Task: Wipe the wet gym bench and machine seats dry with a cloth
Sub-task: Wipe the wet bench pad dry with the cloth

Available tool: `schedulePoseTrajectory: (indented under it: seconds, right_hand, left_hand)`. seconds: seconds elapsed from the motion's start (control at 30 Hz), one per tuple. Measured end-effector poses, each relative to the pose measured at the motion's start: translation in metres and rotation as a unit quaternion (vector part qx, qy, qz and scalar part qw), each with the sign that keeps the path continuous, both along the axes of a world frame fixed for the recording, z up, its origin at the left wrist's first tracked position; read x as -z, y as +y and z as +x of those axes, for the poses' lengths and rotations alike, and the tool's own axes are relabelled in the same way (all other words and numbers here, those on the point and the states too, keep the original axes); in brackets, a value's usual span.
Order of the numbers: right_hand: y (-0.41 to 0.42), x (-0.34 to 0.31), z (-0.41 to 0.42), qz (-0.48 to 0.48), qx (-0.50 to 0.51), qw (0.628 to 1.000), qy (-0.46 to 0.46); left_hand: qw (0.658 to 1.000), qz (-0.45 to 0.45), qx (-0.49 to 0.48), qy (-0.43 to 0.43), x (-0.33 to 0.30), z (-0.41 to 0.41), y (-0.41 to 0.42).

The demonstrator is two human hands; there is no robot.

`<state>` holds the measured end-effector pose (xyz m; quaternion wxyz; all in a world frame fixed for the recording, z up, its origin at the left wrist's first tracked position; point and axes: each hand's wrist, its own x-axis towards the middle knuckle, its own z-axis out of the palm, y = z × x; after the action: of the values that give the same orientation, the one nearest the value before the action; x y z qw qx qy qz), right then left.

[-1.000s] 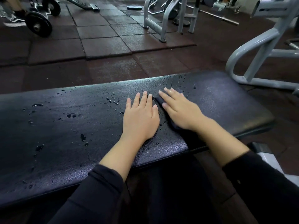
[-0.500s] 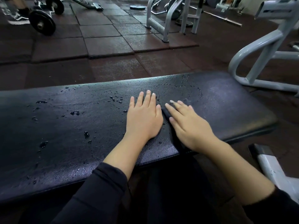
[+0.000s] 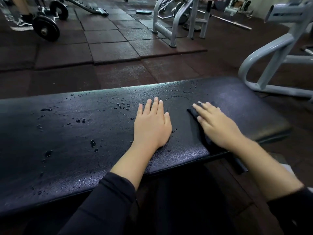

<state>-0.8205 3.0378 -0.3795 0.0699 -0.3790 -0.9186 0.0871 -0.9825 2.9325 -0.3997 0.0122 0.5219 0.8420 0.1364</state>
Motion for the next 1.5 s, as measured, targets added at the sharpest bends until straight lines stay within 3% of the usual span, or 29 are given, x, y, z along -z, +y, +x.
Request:
schedulePoseTrajectory:
  seconds: [0.13,0.27,0.43,0.57,0.83,1.0,1.2,1.5]
  right_hand:
    - [-0.035,0.003,-0.026,0.024,-0.05,0.998,0.007]
    - [-0.001,0.001,-0.06,-0.004,-0.075,0.997,-0.002]
    - [0.063,-0.003,-0.035,-0.035,0.016,0.999,0.004]
    - [0.046,0.0,-0.003,-0.012,0.063,0.998,0.019]
    - [0.014,-0.003,-0.056,-0.022,-0.094,0.994,0.053]
    - [0.027,-0.004,-0.097,-0.037,-0.077,0.995,0.044]
    - [0.029,-0.003,-0.088,-0.035,-0.132,0.99,-0.02]
    - [0.068,-0.009,-0.132,-0.025,-0.123,0.992,0.009]
  left_hand:
    - [1.0,0.007,0.0,0.009,0.001,-0.001,0.0]
    - [1.0,0.002,-0.001,0.009,0.0,-0.001,0.0]
    - [1.0,-0.006,-0.001,0.0,-0.001,-0.002,0.0]
    - [0.999,-0.038,0.009,-0.014,-0.008,-0.007,0.002]
    - [0.996,-0.087,-0.022,-0.008,-0.024,-0.059,0.026]
    - [0.997,-0.076,-0.025,0.0,-0.013,-0.076,0.029]
    - [0.998,-0.051,-0.027,0.007,-0.008,-0.076,0.03]
    - [0.999,-0.036,-0.03,0.008,-0.003,-0.078,0.033]
